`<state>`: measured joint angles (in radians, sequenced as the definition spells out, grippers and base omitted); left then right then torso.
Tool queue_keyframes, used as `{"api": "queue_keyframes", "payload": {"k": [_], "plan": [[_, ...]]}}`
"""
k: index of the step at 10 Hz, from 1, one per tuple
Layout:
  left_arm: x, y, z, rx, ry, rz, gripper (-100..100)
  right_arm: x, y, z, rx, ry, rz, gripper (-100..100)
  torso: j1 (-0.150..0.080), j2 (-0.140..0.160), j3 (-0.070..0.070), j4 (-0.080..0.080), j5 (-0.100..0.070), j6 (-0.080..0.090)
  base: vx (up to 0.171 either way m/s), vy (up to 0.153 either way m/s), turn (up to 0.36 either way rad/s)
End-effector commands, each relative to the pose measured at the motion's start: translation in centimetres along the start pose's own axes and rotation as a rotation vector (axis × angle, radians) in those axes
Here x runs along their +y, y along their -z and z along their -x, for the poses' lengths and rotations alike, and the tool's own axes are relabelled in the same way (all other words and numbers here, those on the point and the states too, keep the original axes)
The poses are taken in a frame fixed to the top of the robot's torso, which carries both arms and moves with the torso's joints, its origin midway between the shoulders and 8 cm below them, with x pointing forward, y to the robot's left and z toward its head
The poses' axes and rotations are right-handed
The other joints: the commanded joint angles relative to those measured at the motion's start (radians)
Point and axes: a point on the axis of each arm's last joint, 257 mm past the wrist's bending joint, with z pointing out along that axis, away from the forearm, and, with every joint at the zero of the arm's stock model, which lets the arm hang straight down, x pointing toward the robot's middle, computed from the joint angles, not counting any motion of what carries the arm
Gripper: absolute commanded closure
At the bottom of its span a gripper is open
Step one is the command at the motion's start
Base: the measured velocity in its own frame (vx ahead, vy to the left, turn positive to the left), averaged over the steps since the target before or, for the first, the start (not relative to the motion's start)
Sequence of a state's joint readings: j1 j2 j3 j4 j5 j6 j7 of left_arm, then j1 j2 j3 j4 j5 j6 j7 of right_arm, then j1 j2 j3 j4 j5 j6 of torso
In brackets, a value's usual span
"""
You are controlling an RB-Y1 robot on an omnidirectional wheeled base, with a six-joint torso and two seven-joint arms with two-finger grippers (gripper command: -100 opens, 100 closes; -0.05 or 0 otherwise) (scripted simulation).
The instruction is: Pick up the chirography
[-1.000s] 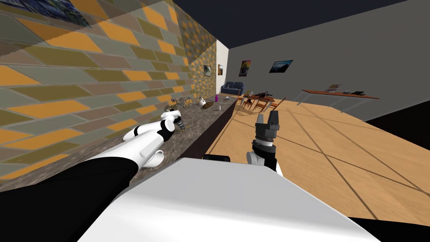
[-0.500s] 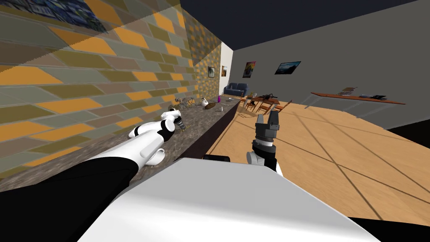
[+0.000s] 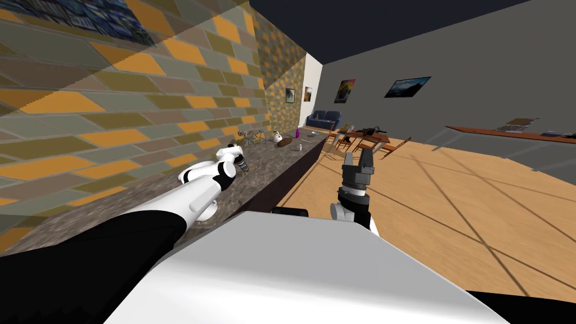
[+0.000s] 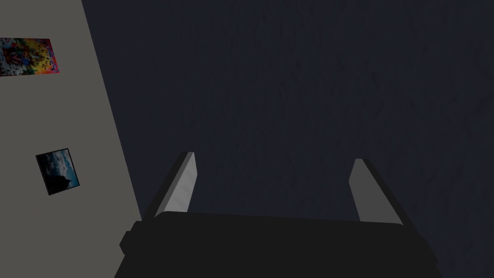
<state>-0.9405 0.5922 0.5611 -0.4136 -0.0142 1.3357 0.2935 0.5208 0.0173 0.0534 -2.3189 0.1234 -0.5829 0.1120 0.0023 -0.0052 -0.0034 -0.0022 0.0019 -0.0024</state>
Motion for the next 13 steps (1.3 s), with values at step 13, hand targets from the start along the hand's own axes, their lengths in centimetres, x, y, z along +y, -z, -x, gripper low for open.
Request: {"api": "queue_keyframes", "payload": {"k": [13], "plan": [[0.9, 1.1, -3.0, 0.035, -0.260, 0.028, 100, 0.0, 0.0, 0.0, 0.000, 0.000, 0.000, 0, -0.006, -0.005, -0.002, 0.000, -0.003, 0.000, 0.078, -0.085, 0.208]]}}
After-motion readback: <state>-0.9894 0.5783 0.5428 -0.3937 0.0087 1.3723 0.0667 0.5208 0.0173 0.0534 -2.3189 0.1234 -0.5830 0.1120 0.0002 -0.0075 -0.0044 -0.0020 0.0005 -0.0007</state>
